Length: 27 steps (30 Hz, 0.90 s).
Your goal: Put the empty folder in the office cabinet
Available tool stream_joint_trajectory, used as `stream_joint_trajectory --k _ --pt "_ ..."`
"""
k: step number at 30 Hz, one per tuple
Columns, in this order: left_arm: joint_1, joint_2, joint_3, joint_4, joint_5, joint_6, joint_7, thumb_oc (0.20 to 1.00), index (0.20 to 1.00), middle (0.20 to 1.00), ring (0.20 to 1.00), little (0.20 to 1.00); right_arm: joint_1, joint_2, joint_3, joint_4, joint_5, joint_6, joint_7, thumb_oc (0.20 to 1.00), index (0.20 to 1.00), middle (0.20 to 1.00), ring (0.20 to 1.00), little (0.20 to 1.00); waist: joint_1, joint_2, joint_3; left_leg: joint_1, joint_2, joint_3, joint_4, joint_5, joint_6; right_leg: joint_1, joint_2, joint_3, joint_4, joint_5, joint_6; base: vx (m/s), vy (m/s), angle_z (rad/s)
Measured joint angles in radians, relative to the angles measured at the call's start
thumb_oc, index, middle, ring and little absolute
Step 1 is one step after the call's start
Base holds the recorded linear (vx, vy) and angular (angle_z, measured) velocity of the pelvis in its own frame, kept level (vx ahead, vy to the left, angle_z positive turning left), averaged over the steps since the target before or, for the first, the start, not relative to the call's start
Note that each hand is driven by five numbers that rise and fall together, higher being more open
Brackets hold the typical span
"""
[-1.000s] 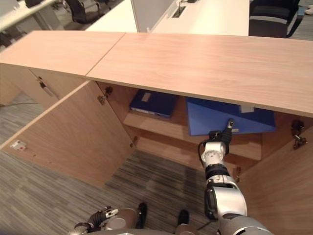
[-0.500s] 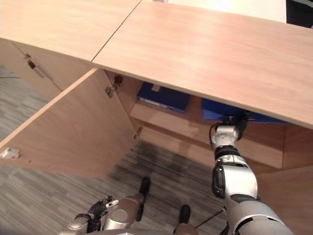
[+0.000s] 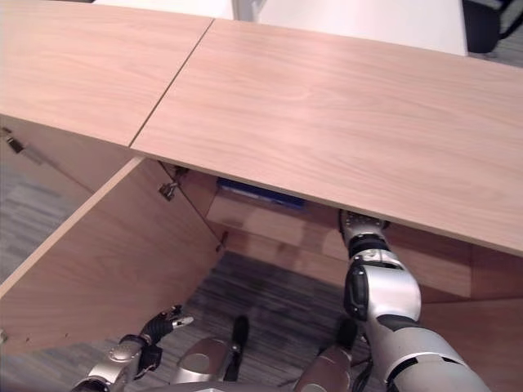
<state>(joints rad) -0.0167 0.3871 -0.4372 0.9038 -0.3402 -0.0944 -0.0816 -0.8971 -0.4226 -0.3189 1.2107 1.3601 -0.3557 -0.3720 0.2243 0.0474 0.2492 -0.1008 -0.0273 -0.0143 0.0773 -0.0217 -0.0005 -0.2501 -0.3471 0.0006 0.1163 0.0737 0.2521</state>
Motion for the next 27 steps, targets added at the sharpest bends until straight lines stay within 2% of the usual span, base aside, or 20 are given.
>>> stream_joint_trajectory --k 1,3,4,5,7,9,14,16,17,18,19,20,21,23,25,27 --pt "0.035 -0.009 -0.002 0.002 0.003 0.001 -0.006 1.0 1.0 1.0 1.0 1.0 -0.01 -0.031 -0.007 0.007 0.015 -0.023 0.001 0.2 0.2 0.2 0.2 0.2 0.013 -0.001 -0.006 0.002 -0.026 -0.005 0.001 -0.008 -0.022 0.044 0.01 -0.03 -0.044 0.032 -0.036 0.05 -0.142 0.18" --pt "0.066 -0.039 -0.004 -0.009 0.004 0.0 -0.014 1.0 1.0 1.0 1.0 1.0 -0.033 -0.044 0.007 0.007 0.015 -0.024 0.002 0.2 0.2 0.2 0.2 0.2 0.002 0.05 -0.012 -0.011 0.001 0.009 0.007 -0.01 -0.029 0.053 0.034 -0.034 -0.087 0.067 -0.055 0.02 -0.156 -0.18" --pt "0.099 -0.072 -0.005 -0.003 0.005 0.001 -0.02 1.0 1.0 1.0 1.0 1.0 -0.029 -0.065 0.015 0.008 0.014 -0.023 -0.001 0.2 0.2 0.2 0.2 0.2 -0.016 0.093 -0.025 -0.016 0.023 0.007 -0.002 -0.005 -0.039 0.064 0.063 -0.046 -0.128 0.087 -0.06 -0.01 -0.158 -0.14" --pt "0.107 -0.089 -0.005 0.0 0.005 0.001 -0.021 1.0 1.0 1.0 1.0 1.0 -0.023 -0.071 0.016 0.007 0.014 -0.024 -0.004 0.2 0.2 0.2 0.2 0.2 -0.026 0.114 -0.035 -0.016 0.04 0.008 -0.012 -0.001 -0.045 0.065 0.074 -0.048 -0.14 0.091 -0.063 -0.01 -0.105 -0.14" --pt "0.113 -0.112 -0.003 0.013 0.005 0.001 -0.022 1.0 1.0 1.0 1.0 1.0 -0.019 -0.071 0.016 0.007 0.014 -0.029 -0.005 0.2 0.2 0.2 0.2 0.2 -0.049 0.136 -0.038 -0.005 0.069 0.01 -0.032 0.008 -0.062 0.078 0.103 -0.052 -0.173 0.105 -0.079 -0.02 -0.17 -0.18" --pt "0.091 -0.115 0.007 0.015 0.003 -0.001 -0.023 1.0 1.0 1.0 1.0 1.0 -0.02 -0.073 0.048 0.006 0.01 -0.029 -0.007 0.2 0.2 0.2 0.2 0.2 -0.059 0.152 -0.04 0.012 0.116 0.019 -0.075 0.031 -0.096 0.084 0.145 -0.064 -0.204 0.108 -0.081 -0.03 -0.267 -0.25" --pt "0.071 -0.116 0.007 -0.004 0.003 -0.007 -0.031 1.0 1.0 1.0 1.0 1.0 -0.023 -0.075 0.091 0.007 -0.016 -0.011 0.002 0.2 0.2 0.2 0.2 0.2 -0.05 0.189 -0.026 0.022 0.187 0.031 -0.098 0.053 -0.13 0.08 0.207 -0.103 -0.204 0.08 -0.085 -0.03 -0.169 -0.11" --pt "0.07 -0.121 0.005 -0.005 0.003 -0.01 -0.04 1.0 1.0 1.0 1.0 1.0 -0.028 -0.077 0.089 0.007 -0.016 -0.009 0.003 0.2 0.2 0.2 0.2 0.2 -0.049 0.228 -0.004 0.008 0.214 0.02 -0.078 0.06 -0.142 0.088 0.234 -0.122 -0.204 0.066 -0.106 -0.09 -0.252 0.12" --pt "0.067 -0.124 0.005 -0.003 0.003 -0.009 -0.042 1.0 1.0 1.0 1.0 1.0 -0.028 -0.078 0.087 0.008 -0.016 -0.008 0.001 0.2 0.2 0.2 0.2 0.2 -0.049 0.229 0.007 0.002 0.216 0.022 -0.064 0.061 -0.143 0.091 0.237 -0.123 -0.204 0.065 -0.108 -0.11 -0.204 0.27" --pt "0.055 -0.13 0.005 0.0 0.003 -0.004 -0.043 1.0 1.0 1.0 1.0 1.0 -0.024 -0.09 0.08 0.003 -0.014 -0.006 0.001 0.2 0.2 0.2 0.2 0.2 -0.059 0.241 0.025 -0.032 0.217 0.037 -0.008 0.074 -0.155 0.085 0.237 -0.139 -0.169 0.049 -0.125 -0.07 -0.068 0.59" --pt "0.036 -0.134 0.005 0.006 0.003 -0.004 -0.042 1.0 1.0 1.0 1.0 1.0 -0.026 -0.102 0.073 0.008 -0.015 -0.004 0.007 0.2 0.2 0.2 0.2 0.2 -0.076 0.239 0.048 -0.079 0.209 0.062 0.053 0.094 -0.162 0.079 0.223 -0.169 -0.138 0.022 -0.131 -0.02 -0.042 0.71" --pt "0.025 -0.132 -0.008 0.005 0.003 -0.006 -0.043 1.0 1.0 1.0 1.0 1.0 -0.03 -0.108 0.07 0.01 -0.012 -0.007 -0.003 0.2 0.2 0.2 0.2 0.2 -0.074 0.23 0.068 -0.095 0.205 0.084 0.074 0.108 -0.148 0.07 0.21 -0.175 -0.118 0.006 -0.139 -0.02 -0.002 0.61" --pt "0.024 -0.132 -0.033 0.005 0.003 -0.004 -0.044 1.0 1.0 1.0 1.0 1.0 -0.036 -0.109 0.069 0.011 -0.006 -0.007 -0.006 0.2 0.2 0.2 0.2 0.2 -0.074 0.226 0.072 -0.098 0.203 0.087 0.066 0.111 -0.147 0.06 0.211 -0.176 -0.111 0.002 -0.143 -0.02 0.048 0.11" --pt "0.03 -0.133 -0.057 0.003 0.003 0.004 -0.047 1.0 1.0 1.0 1.0 1.0 -0.101 -0.118 0.08 0.011 -0.007 -0.005 0.0 0.2 0.2 0.2 0.2 0.2 -0.081 0.234 0.078 -0.1 0.135 0.058 0.042 0.036 -0.111 -0.009 0.201 -0.142 -0.083 0.013 -0.135 -0.04 0.088 -0.31" --pt "0.019 -0.128 -0.04 -0.004 0.004 0.005 -0.046 1.0 1.0 1.0 1.0 1.0 -0.165 -0.123 0.082 0.01 -0.008 -0.005 0.004 0.2 0.2 0.2 0.2 0.2 -0.08 0.239 0.102 -0.091 0.108 0.078 -0.04 0.046 -0.089 -0.043 0.193 -0.116 -0.116 0.019 -0.128 -0.02 0.023 -0.46" --pt "0.009 -0.103 -0.039 -0.018 0.004 0.002 -0.045 1.0 1.0 1.0 1.0 1.0 -0.176 -0.125 0.079 0.016 -0.01 -0.005 0.002 0.2 0.2 0.2 0.2 0.2 -0.077 0.229 0.126 -0.098 0.089 0.093 -0.057 0.072 -0.076 -0.068 0.176 -0.096 -0.116 0.037 -0.126 0.0 0.001 -0.21"
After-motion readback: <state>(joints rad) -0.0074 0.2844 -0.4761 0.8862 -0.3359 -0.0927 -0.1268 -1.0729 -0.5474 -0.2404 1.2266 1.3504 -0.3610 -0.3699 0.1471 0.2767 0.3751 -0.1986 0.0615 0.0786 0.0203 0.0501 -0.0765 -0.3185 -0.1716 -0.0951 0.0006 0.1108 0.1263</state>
